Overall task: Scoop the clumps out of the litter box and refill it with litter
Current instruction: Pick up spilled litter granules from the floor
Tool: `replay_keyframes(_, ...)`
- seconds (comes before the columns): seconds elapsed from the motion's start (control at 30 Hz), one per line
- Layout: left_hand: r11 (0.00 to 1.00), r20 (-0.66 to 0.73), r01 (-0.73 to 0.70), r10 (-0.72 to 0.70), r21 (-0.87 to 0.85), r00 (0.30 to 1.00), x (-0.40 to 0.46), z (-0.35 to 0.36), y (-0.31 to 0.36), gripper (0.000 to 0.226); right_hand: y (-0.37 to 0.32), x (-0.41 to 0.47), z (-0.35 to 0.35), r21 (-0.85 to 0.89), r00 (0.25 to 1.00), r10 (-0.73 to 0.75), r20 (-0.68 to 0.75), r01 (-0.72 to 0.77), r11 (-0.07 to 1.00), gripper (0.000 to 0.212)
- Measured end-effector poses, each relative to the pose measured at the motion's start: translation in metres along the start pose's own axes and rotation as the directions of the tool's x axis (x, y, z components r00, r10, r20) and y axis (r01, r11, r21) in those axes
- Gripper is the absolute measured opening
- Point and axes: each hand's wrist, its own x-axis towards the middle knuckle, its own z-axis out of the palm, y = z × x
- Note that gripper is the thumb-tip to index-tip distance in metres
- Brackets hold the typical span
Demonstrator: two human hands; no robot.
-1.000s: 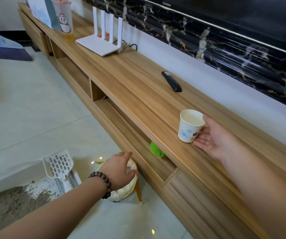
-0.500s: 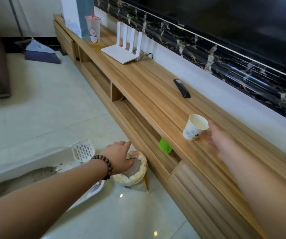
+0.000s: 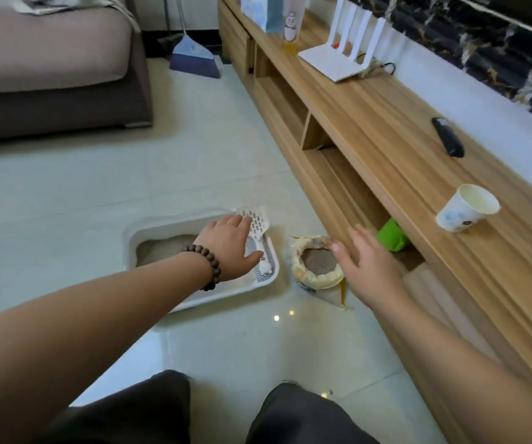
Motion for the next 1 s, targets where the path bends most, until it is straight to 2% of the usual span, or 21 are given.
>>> replay_keyframes(0.17, 0.991, -0.009, 0.118, -0.119, -0.063, 0.993, -0.036, 0.044, -0.031, 0.07, 0.003, -0.01, 0.087, -0.016, 0.99, -0.044, 0.132, 0.046, 0.999, 0.063)
replay_keyframes(0.4, 0.973, 0.174, 0.209, -0.19, -0.1, 0.966, -0.078, 0.159, -0.051, 0.069, 0.019, -0.038, 0.212, -0.091, 0.918, -0.063, 0.391, 0.107, 0.99, 0.058)
replay_keyframes(0.57, 0.963, 0.32, 0.26, -0.223, -0.076, 0.921, -0.088, 0.245, -0.058, 0.076, 0.04, -0.035, 0.279, -0.09, 0.851, -0.109, 0.514, 0.179, 0.98, 0.057)
replay_keyframes(0.73, 0.95, 0.352, 0.297, -0.249, -0.09, 0.902, -0.087, 0.3, -0.068, 0.08, 0.06, -0.029, 0.326, -0.075, 0.821, -0.132, 0.555, 0.207, 0.975, 0.051)
replay_keyframes(1.0, 0.92, 0.296, 0.344, -0.282, -0.185, 0.913, -0.089, 0.333, -0.089, 0.081, 0.068, -0.02, 0.37, -0.002, 0.859, -0.08, 0.506, 0.094, 0.996, 0.026)
